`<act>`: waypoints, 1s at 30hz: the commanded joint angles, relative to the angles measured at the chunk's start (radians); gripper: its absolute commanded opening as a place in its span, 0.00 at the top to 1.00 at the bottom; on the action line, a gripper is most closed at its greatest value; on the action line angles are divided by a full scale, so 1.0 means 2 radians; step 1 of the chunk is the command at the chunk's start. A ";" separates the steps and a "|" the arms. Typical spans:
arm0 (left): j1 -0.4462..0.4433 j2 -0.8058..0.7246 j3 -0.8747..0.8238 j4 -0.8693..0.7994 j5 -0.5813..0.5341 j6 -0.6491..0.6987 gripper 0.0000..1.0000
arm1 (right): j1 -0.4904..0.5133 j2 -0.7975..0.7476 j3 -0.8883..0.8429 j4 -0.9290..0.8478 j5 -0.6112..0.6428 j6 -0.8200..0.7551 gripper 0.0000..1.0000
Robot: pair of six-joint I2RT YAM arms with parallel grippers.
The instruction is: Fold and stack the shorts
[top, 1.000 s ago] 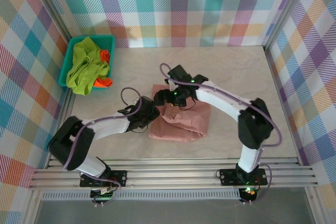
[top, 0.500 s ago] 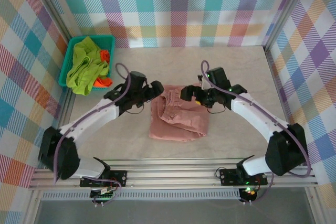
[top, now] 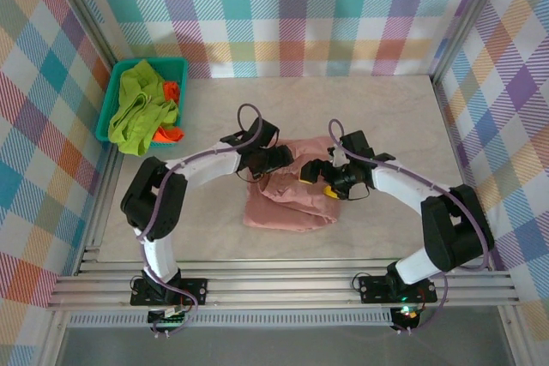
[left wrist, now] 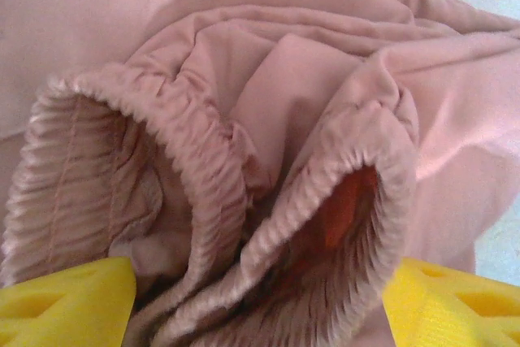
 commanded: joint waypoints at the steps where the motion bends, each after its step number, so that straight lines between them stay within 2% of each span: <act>1: -0.004 0.025 0.021 -0.001 -0.013 0.007 0.25 | -0.003 0.011 -0.008 0.019 -0.015 0.000 0.01; 5: -0.004 0.045 0.037 -0.004 -0.023 0.009 0.37 | -0.009 0.021 -0.013 0.016 -0.012 -0.006 0.01; 11: -0.001 0.042 0.077 -0.046 -0.049 0.034 0.84 | -0.024 0.028 -0.020 0.008 -0.011 -0.014 0.01; 14: 0.000 0.019 0.105 -0.072 -0.046 0.048 0.98 | -0.038 0.019 -0.023 0.001 -0.018 -0.021 0.00; 17: 0.001 -0.002 0.133 -0.099 -0.028 0.057 1.00 | -0.050 -0.016 -0.021 -0.015 -0.027 -0.034 0.01; 23: 0.011 -0.044 0.156 -0.132 0.007 0.077 1.00 | -0.057 -0.107 0.017 -0.086 0.008 -0.067 0.01; 26: 0.038 -0.059 0.125 -0.120 0.039 0.090 1.00 | -0.059 -0.126 0.039 -0.118 0.022 -0.081 0.00; 30: 0.082 -0.069 0.033 -0.060 0.081 0.112 1.00 | -0.060 -0.139 0.040 -0.129 0.028 -0.087 0.01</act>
